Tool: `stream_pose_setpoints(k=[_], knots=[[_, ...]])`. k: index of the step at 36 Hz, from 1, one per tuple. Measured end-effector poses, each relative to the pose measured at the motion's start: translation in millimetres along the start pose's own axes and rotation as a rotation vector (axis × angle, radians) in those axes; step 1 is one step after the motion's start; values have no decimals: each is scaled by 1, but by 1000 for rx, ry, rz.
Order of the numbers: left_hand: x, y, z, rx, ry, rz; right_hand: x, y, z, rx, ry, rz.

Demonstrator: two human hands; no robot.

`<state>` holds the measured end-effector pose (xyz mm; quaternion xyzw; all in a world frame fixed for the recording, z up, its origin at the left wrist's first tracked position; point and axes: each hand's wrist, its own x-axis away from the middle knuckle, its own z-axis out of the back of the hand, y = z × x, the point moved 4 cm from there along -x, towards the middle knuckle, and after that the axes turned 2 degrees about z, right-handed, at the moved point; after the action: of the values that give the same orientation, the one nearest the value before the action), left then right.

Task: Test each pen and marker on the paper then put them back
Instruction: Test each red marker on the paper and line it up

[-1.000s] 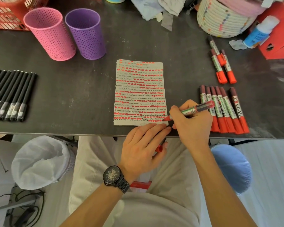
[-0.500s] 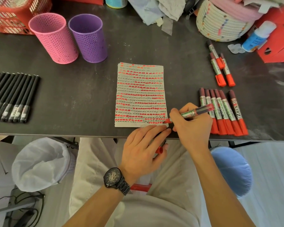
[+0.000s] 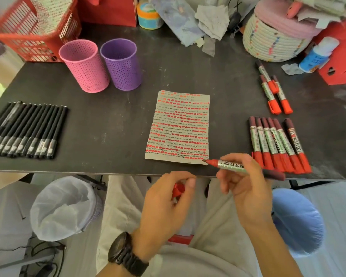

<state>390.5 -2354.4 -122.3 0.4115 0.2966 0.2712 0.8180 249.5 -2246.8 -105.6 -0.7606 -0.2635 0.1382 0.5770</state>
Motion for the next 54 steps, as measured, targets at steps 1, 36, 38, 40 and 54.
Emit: stream_pose_setpoints(k=[1, 36, 38, 40, 54], knots=[[2, -3, 2, 59, -40, 76, 5, 3, 0, -73, -41, -52], [9, -19, 35, -69, -430, -21, 45, 28, 11, 426, -429, -186], [6, -17, 40, -140, -438, -104, 46, 25, 9, 514, -451, -143], [1, -11, 44, -187, -431, -183, 46, 21, 5, 629, -451, -57], [-66, 29, 52, -168, -443, -331, 24, -12, -7, 424, -270, 103]])
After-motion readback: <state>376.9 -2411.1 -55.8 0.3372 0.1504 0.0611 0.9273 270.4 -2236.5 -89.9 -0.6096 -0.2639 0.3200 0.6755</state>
